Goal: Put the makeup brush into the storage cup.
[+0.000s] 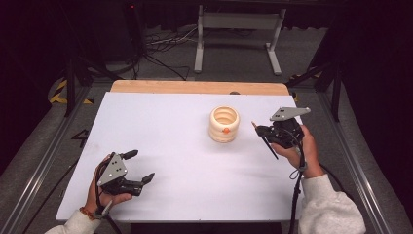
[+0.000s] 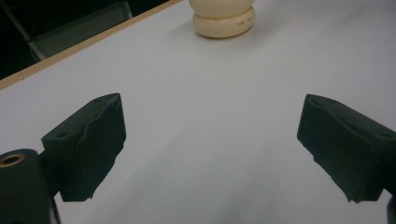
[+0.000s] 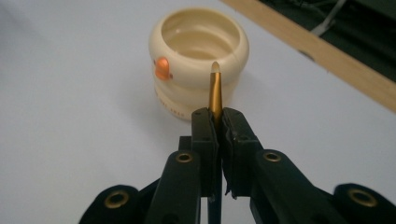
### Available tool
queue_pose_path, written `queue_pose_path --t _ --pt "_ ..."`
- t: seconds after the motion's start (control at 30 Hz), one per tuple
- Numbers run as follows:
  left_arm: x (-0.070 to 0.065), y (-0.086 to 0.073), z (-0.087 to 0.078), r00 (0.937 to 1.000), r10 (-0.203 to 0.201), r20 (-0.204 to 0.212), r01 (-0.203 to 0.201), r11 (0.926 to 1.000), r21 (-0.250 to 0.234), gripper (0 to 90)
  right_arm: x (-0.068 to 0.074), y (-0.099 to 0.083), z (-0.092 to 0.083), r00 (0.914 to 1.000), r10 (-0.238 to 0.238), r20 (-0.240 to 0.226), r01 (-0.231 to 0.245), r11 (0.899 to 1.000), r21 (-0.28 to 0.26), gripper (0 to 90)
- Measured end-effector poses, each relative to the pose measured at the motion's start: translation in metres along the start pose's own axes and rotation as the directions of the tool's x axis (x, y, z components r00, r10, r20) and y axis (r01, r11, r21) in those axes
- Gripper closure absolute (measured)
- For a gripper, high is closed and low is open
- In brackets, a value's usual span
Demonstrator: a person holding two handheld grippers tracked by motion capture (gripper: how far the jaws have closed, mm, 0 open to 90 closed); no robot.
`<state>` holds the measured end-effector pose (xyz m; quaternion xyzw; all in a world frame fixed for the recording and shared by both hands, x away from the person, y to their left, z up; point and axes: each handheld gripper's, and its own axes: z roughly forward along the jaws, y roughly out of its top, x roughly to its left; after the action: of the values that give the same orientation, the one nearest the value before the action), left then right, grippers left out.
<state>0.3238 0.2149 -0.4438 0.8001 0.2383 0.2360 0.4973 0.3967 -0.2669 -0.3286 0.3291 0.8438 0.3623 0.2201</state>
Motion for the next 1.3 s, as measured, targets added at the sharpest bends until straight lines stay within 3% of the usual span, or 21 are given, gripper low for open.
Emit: queue_pose_path --t 0.17,0.33,0.47,0.63,0.7,0.87,0.9,0.97,1.17,1.3 --pt "0.000 0.000 0.000 1.0000 0.000 -0.003 0.000 1.0000 -0.001 8.9 0.003 0.006 -0.006 0.9997 0.009 0.022 -0.006 0.992 -0.127 84.7" --pt "0.000 -0.001 0.000 0.9999 -0.007 -0.011 0.007 1.0000 -0.004 8.9 0.004 0.011 -0.009 0.9997 0.015 0.021 -0.011 0.980 -0.200 84.7" --pt "-0.001 -0.002 -0.001 0.9999 -0.014 -0.003 0.014 0.9998 -0.012 8.9 0.007 0.020 -0.010 0.9996 0.017 0.023 -0.010 0.963 -0.270 84.7" --pt "-0.003 -0.002 -0.002 0.9999 -0.014 0.004 0.014 0.9995 -0.029 8.8 0.010 0.029 -0.011 0.9996 0.010 0.026 0.000 0.936 -0.353 84.7" --pt "-0.004 -0.002 -0.003 0.9999 -0.012 0.002 0.012 0.9988 -0.046 8.8 0.011 0.033 -0.012 0.9998 0.006 0.021 0.003 0.920 -0.392 84.7" --pt "-0.003 -0.002 -0.004 0.9997 -0.021 0.010 0.022 0.9968 -0.076 8.2 0.013 0.041 -0.013 0.9998 -0.002 0.018 0.009 0.901 -0.435 84.7" --pt "-0.003 -0.002 -0.004 0.9997 -0.022 0.009 0.022 0.9966 -0.079 8.2 0.014 0.045 -0.015 0.9999 -0.008 0.008 0.011 0.891 -0.454 84.7" --pt "-0.003 -0.002 -0.004 0.9996 -0.027 0.012 0.028 0.9963 -0.082 8.0 0.016 0.050 -0.016 0.9996 -0.012 0.027 0.023 0.882 -0.471 84.7" --pt "-0.003 -0.001 -0.009 0.9998 -0.018 0.008 0.019 0.9931 -0.116 6.6 0.016 0.059 -0.014 0.9997 -0.023 0.003 0.021 0.836 -0.548 84.7" --pt "-0.001 -0.002 -0.011 0.9997 -0.022 0.009 0.023 0.9913 -0.130 5.4 0.016 0.062 -0.006 0.9996 -0.025 0.009 0.026 0.829 -0.558 84.6"
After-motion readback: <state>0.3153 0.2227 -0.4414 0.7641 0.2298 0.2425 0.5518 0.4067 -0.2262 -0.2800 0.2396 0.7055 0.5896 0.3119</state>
